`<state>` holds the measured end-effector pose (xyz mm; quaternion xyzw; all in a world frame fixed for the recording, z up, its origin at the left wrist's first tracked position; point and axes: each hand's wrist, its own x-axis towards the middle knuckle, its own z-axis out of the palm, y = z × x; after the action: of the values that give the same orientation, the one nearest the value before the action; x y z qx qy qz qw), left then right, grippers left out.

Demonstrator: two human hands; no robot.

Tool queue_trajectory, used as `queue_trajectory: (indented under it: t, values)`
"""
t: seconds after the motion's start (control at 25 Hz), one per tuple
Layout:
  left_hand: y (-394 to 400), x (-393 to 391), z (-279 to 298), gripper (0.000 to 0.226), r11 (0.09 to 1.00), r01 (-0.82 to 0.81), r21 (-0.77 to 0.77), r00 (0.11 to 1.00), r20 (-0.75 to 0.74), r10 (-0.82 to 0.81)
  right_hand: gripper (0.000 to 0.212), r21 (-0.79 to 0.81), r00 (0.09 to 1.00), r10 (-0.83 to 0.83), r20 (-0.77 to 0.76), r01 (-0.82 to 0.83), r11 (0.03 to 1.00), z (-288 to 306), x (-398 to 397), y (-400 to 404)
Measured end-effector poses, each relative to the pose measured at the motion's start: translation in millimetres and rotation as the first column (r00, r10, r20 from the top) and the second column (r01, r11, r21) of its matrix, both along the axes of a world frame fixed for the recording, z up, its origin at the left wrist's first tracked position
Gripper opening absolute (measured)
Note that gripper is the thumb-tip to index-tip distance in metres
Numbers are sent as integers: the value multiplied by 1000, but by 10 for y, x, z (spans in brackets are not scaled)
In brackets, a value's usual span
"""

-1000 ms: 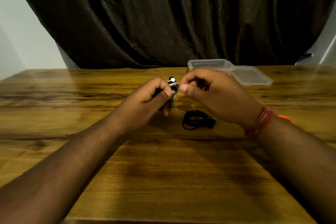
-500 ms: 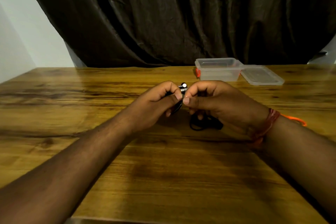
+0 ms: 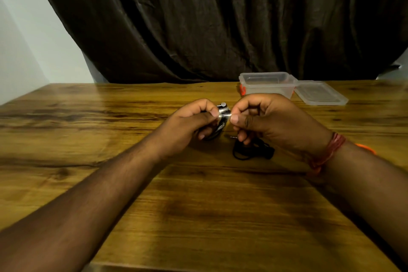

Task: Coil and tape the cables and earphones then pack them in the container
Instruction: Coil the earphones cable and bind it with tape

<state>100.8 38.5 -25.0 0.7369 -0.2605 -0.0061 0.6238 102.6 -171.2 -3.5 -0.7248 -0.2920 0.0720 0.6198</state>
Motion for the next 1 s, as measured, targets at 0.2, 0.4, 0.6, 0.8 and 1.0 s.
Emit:
queue_trajectory:
  t: [0.2,0.4,0.6,0.8,1.0]
  values:
    - [-13,2,-27,20,994,69,-84,993,-88,-76,4,49,967,-226,120,221,974,64,28,-56]
    - [-117,-37,-36,21,994,98,-39,989,-106,-101,6,18,746,-460,481,516,856,-70,-17,103]
    - [-161,-31,-27,14,988,101,-114,985,-127,-116,3,-65,657,-389,645,555,829,-135,-37,218]
    - [-165,-5,-90,13,992,50,-112,989,-135,-65,2,-102,694,-335,638,507,856,-162,-34,225]
    - [-162,-48,-45,3,995,26,-98,992,-120,-37,5,-91,631,-365,685,571,816,-106,-19,154]
